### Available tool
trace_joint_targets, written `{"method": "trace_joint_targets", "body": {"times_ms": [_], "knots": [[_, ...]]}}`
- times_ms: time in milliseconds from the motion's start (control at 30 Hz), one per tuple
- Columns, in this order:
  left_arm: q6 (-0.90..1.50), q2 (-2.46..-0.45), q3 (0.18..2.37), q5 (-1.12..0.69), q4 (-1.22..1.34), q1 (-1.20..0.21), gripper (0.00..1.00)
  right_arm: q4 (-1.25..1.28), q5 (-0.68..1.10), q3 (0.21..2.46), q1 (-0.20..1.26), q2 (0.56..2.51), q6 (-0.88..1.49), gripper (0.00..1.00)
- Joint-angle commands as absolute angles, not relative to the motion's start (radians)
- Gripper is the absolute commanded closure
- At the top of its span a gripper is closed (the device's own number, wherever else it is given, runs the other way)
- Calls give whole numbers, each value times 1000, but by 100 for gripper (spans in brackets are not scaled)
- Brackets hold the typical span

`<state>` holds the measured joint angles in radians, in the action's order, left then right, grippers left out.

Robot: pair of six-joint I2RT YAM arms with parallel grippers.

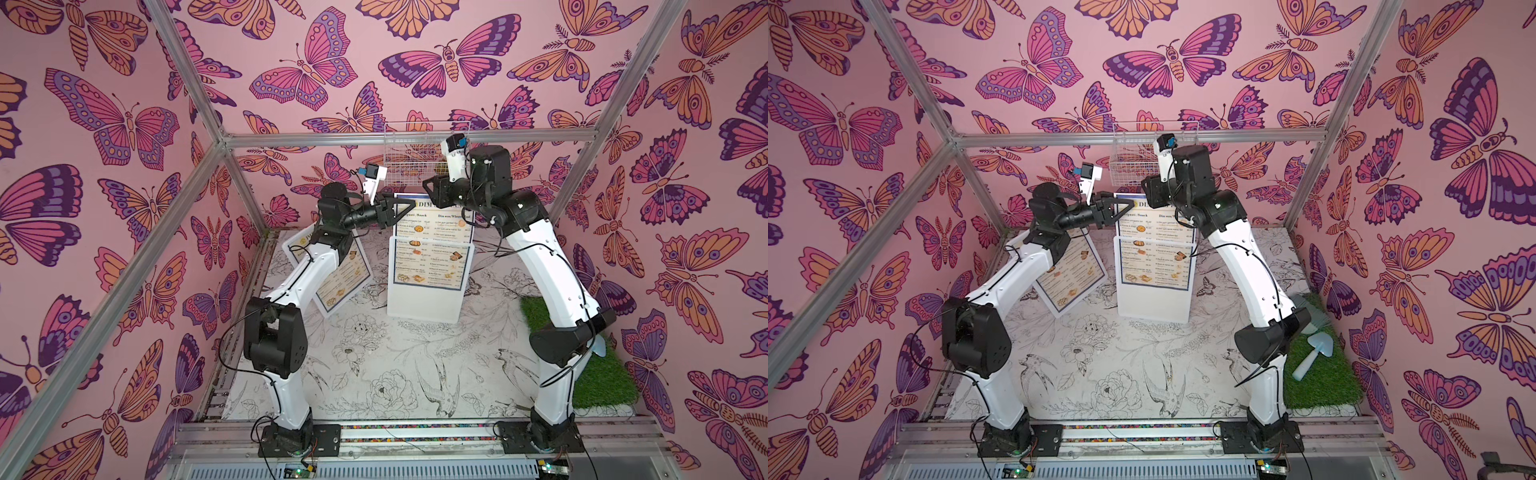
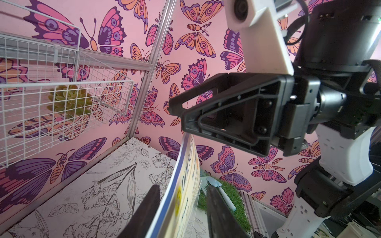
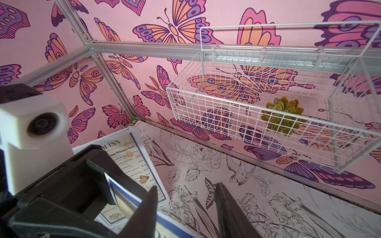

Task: Insert the menus into the narrow rack
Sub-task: Insert the menu into the narrow rack.

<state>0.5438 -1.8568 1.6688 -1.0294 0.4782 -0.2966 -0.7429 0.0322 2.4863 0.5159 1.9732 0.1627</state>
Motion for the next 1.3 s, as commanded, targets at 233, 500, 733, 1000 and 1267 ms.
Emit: {"method": "trace_joint_targets", "body": {"times_ms": [233, 500, 733, 1000, 1267], "knots": [[541, -1829, 1652, -1052, 506, -304, 60, -865, -52, 2542, 515, 2006, 121, 55], [531, -1827, 1638, -1045, 498, -305, 59, -907, -12, 2545, 514, 2003, 112, 55], [514, -1821, 1616, -1037, 483, -304, 57, -869, 25, 2412, 515, 1921, 127, 55], [511, -1808, 1590, -1036, 483, -304, 58, -845, 43, 2293, 517, 1872, 139, 55], [502, -1781, 1529, -1029, 483, -304, 58, -848, 54, 2304, 518, 1875, 139, 55]]}}
